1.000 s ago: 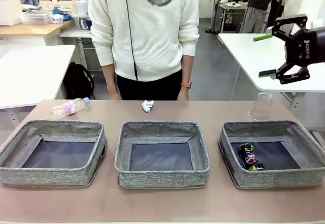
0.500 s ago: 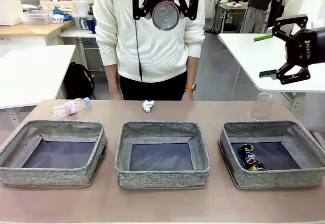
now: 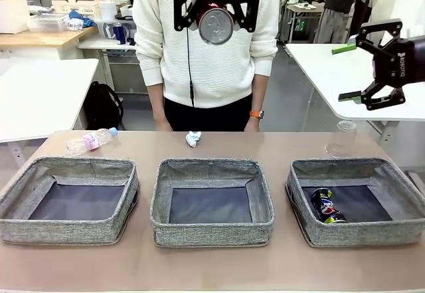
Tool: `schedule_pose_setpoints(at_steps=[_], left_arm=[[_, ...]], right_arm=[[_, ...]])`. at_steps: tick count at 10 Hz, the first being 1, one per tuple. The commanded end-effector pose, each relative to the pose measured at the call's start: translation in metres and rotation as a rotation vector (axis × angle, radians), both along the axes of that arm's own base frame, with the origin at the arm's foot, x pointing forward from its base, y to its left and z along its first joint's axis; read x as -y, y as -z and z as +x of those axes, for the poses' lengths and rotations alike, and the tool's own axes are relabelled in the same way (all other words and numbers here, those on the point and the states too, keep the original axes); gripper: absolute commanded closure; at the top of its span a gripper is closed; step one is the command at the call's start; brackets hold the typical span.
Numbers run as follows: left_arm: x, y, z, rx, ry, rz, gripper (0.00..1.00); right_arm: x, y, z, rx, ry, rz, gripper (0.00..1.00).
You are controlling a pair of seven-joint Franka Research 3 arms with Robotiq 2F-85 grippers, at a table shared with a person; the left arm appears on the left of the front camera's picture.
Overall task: Sort the waste into the appropriate baskets.
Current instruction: Pick up the waste item pointed out by the person, then place the picked waste into the Fabric basket indicated by the person.
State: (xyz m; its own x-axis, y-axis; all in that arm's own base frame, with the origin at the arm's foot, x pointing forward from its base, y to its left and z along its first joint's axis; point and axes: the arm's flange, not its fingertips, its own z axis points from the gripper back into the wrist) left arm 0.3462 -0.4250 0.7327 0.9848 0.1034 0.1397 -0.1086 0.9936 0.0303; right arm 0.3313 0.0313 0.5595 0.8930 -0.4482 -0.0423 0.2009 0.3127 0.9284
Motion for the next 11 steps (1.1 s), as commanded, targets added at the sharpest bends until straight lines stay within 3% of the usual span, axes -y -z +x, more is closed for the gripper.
schedule_pose_setpoints(at_steps=[1,11], left_arm=[[-0.0008,-0.003,-0.0018,0.006,0.0,-0.004,1.0],[-0.0008,-0.003,-0.0018,0.006,0.0,-0.004,1.0]], right_arm=[[0.0005,0.0009,0.0015,0.021,-0.014,-0.004,0.0],[0.0005,0.0009,0.0015,0.021,-0.014,-0.004,0.0]])
